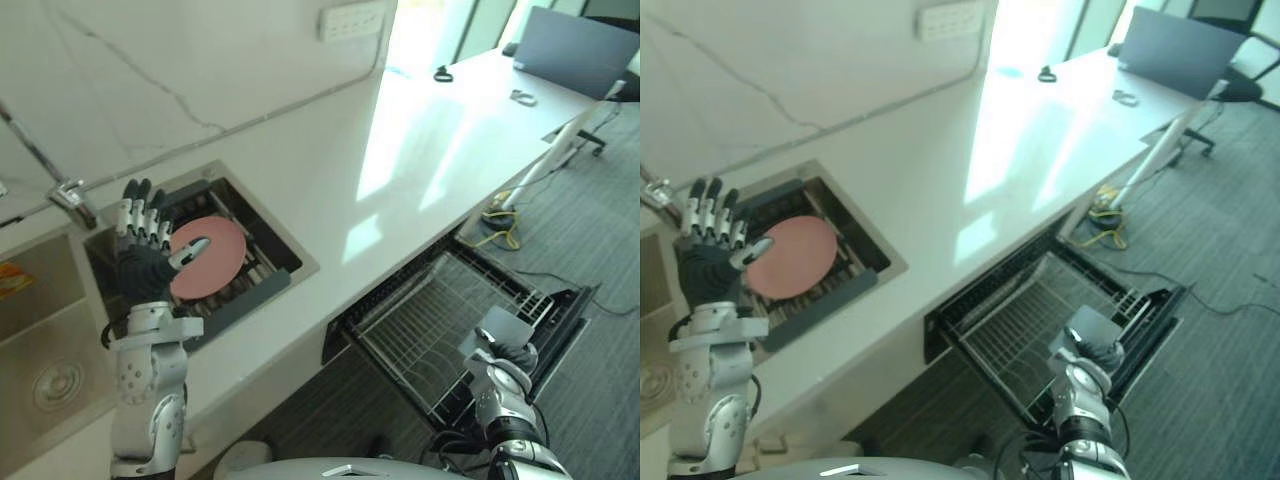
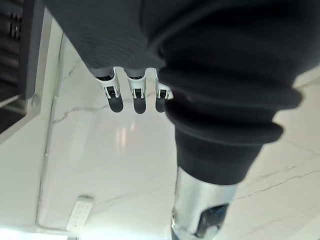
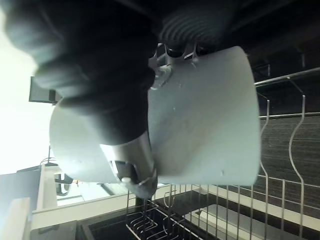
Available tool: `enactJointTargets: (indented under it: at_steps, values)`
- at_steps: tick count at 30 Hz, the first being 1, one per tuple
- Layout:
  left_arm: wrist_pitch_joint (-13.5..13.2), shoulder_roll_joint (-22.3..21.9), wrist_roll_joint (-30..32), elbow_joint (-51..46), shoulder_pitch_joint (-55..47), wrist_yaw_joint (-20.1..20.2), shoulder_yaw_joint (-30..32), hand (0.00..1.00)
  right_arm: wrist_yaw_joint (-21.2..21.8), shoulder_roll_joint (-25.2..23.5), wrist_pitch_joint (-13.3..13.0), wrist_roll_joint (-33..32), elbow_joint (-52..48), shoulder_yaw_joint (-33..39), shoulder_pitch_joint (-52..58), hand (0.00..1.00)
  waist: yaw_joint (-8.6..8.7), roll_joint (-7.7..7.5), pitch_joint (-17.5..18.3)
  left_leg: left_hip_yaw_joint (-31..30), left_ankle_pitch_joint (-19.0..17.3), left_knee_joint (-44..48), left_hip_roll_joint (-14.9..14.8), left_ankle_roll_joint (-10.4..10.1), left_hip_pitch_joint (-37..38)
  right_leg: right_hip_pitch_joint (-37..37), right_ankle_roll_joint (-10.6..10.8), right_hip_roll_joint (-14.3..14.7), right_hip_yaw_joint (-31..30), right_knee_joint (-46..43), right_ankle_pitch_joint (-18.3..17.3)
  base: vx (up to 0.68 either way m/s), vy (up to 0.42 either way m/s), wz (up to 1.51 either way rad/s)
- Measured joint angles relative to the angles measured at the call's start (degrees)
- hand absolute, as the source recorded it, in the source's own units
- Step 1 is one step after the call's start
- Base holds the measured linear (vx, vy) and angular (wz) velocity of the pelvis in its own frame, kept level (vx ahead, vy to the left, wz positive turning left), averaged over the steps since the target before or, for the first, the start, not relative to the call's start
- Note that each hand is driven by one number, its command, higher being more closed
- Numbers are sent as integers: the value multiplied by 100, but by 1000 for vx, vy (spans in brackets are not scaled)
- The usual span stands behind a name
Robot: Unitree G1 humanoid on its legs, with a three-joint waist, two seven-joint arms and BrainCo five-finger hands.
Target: Walk over to the sink, pick up the cup, carry it to the dishwasher, place the cup inside the dishwasher, then close the dishwasher door
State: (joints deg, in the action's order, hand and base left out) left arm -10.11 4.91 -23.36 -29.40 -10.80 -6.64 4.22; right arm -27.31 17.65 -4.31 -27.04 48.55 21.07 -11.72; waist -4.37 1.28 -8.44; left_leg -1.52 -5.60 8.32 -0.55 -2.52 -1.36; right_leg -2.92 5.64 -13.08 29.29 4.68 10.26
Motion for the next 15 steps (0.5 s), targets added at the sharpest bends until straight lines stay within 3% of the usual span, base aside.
enactJointTargets:
  at_steps: [4, 7, 9, 15]
  values:
    - [-187, 176, 67, -159, -33, 90, -30, 0, 94, 158, 172, -17, 469, -4, -510, 100, -54, 161, -281, -176, 297, -203, -1, -62, -237, 208, 5, 10, 171, 1, -4, -96, -25, 28]
    - [-504, 397, 224, -211, 189, 61, -19, 0, 102, 438, 364, -90, 902, -18, -1323, 100, -60, 346, -727, -319, 687, -516, -17, -152, -533, 563, -81, 39, 299, 1, 97, -122, -20, 24]
    - [-633, 466, 227, -213, 322, -44, -16, 0, 99, 509, 466, -215, 1001, -19, -1619, 100, -89, 353, -916, -332, 857, -673, -38, -163, -580, 727, -117, 61, 309, 0, 193, -32, -10, 10]
    - [-686, 636, 226, -210, 607, -344, 2, 0, 57, 681, 478, -295, 1226, -9, -2232, 100, -63, 521, -1415, -349, 1051, -769, 45, -90, -778, 940, -143, -28, 311, -2, 326, -7, 24, 5]
